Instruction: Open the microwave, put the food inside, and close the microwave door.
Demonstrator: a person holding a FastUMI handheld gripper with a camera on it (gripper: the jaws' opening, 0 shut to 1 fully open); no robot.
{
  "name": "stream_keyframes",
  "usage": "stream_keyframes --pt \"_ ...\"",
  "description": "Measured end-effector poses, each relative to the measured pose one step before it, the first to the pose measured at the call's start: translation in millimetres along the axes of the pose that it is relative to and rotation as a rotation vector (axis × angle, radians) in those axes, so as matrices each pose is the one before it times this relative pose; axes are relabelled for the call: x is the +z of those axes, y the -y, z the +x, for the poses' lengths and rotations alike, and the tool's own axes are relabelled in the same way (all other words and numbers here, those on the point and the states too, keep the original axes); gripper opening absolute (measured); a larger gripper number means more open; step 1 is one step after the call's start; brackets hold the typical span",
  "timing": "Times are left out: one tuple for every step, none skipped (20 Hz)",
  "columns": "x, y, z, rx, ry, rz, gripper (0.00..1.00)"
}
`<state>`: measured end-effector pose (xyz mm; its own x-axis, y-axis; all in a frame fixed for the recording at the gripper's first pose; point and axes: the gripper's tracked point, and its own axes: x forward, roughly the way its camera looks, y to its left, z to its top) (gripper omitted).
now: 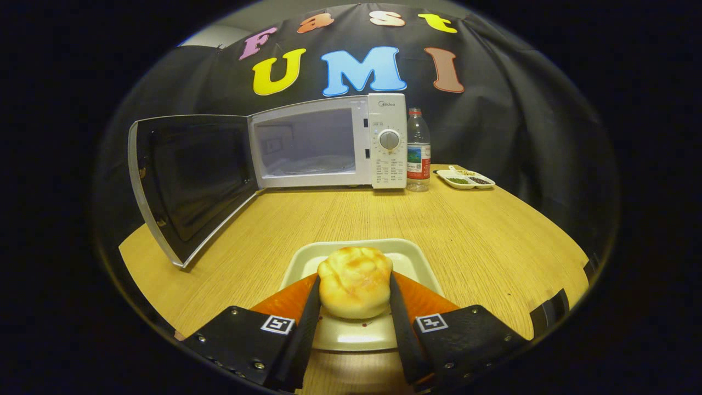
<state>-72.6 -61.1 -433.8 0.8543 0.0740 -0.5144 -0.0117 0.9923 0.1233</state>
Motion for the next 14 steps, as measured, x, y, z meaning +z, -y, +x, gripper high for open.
stream_keyframes --pt "7.78 -3.51 -2.96 0.00794 0.01059 -0.00167 0.66" --pt "7.02 -3.21 -1.0 0.00753 0.01073 -0.00373 0.66" --pt "9.69 -3.66 -0.77 0.00833 0.01319 -0.00249 0.66" --pt "7.0 -4.43 1.01 0.00894 0.00783 -0.00464 0.66" --pt "5.94 -4.47 1.1 0.00803 -0.00049 -0.00366 0.66" --pt "5.26 -4.59 2.53 0.01048 -0.00147 -0.0003 0.65" --pt "6.19 -4.92 1.89 0.01222 0.00153 0.005 0.66" --pt "6.32 -4.8 1.76 0.01164 0.0033 0.00381 0.66" --pt "6.18 -3.72 3.15 0.00646 0.00253 -0.00016 0.66" --pt "5.44 -3.45 3.16 0.00256 0.00554 -0.00143 0.66" --pt "6.18 -2.09 4.71 0.00096 0.00202 -0.00183 0.66" --pt "3.87 -3.49 4.73 0.00464 0.00073 -0.00018 0.66" --pt "5.99 -4.17 4.43 0.00657 0.00155 0.00261 0.66" --pt "5.75 -3.35 5.63 0.00947 0.00233 0.00289 0.66"
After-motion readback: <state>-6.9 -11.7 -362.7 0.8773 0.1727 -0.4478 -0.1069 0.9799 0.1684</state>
